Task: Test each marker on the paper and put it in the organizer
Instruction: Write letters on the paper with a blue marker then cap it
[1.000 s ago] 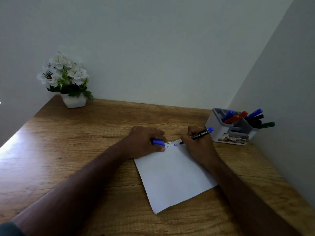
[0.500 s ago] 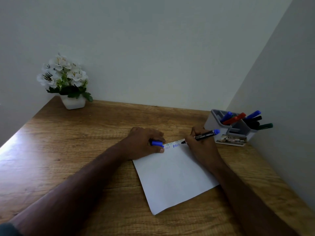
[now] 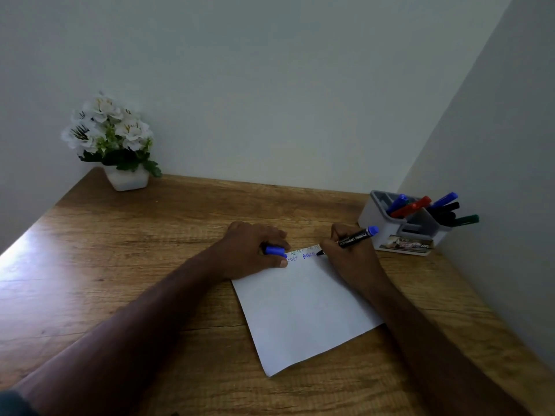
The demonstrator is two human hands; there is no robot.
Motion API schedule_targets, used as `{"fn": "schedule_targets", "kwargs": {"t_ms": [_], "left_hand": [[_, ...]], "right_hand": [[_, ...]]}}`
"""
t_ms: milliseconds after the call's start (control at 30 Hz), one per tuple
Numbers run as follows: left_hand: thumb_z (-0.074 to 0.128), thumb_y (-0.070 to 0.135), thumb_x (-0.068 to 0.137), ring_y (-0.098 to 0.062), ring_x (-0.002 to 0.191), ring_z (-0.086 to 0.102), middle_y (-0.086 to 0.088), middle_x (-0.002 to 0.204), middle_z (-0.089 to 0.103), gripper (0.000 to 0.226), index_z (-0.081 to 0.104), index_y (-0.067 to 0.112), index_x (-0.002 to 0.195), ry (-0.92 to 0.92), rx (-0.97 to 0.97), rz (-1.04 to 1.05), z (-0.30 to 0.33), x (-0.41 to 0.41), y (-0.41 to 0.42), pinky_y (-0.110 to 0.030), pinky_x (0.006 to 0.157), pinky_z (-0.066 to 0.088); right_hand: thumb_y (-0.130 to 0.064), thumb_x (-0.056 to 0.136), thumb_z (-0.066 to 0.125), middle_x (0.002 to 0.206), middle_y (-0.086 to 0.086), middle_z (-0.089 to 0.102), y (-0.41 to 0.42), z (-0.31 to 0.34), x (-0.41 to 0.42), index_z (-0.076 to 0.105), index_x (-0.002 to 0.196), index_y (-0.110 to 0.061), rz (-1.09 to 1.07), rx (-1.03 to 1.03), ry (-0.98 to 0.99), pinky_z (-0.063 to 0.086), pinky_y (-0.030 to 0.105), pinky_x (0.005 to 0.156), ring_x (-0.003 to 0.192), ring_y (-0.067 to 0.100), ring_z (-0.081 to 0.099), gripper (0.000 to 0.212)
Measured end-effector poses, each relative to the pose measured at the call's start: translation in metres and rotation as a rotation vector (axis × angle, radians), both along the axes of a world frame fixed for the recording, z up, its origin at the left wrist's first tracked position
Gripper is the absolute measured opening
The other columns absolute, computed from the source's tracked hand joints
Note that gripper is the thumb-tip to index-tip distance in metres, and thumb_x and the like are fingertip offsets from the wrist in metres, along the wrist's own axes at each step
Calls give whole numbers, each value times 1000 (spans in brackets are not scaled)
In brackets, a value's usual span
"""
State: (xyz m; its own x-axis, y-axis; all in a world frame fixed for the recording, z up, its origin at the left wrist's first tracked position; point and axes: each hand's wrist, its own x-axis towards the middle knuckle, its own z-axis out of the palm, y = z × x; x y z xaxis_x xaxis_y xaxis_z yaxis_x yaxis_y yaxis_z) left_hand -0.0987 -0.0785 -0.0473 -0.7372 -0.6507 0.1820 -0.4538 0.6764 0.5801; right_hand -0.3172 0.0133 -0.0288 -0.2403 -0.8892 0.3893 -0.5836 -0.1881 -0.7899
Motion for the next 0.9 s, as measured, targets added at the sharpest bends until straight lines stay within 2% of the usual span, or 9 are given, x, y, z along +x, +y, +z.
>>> {"fn": "schedule_targets", "kwargs": {"t_ms": [267, 367, 500, 633, 767, 900], "left_hand": [[45, 76, 63, -4, 133, 45, 13, 140, 56, 72, 69, 36, 118, 9, -1, 5, 1, 0, 0, -50, 115, 28], [50, 73, 65, -4, 135, 43, 12, 140, 55, 68, 68, 36, 118, 2, 11, 6, 3, -1, 1, -50, 115, 27], [60, 59, 74, -6, 137, 41, 9, 142, 55, 54, 68, 33, 121, 1, 9, 2, 5, -1, 3, -51, 115, 27], [53, 71, 68, -6, 135, 43, 12, 142, 54, 64, 67, 36, 120, -12, 18, 7, 2, 0, 2, -50, 115, 27], [57, 63, 72, -8, 134, 45, 11, 142, 54, 58, 67, 34, 121, -7, 15, 13, 3, -1, 2, -51, 114, 29], [62, 58, 76, -8, 134, 46, 9, 141, 56, 52, 67, 32, 121, 4, 13, 8, 3, 0, 4, -51, 114, 29]], "right_hand": [[4, 77, 63, 52, 4, 38, -1, 0, -1, 39, 55, -9, -27, 6, 14, 31, 14, 47, 50, 9, 34, 36], [5, 77, 63, 50, -1, 38, -1, 1, 1, 37, 54, -14, -38, 17, 12, 30, 13, 46, 48, 5, 33, 40], [4, 78, 63, 51, 2, 41, -1, 2, 1, 40, 55, -10, -45, 16, 1, 31, 14, 46, 48, 5, 35, 36], [1, 78, 64, 51, 1, 42, -2, 1, 1, 41, 55, -12, -48, 38, 18, 32, 15, 48, 49, 5, 37, 36], [3, 79, 63, 60, 22, 48, 0, 3, 0, 43, 60, 4, -79, 19, -5, 35, 21, 50, 54, 13, 42, 28], [0, 79, 63, 59, 25, 46, -1, 1, 1, 42, 61, 5, -56, 49, 24, 32, 22, 48, 53, 14, 39, 29]]}}
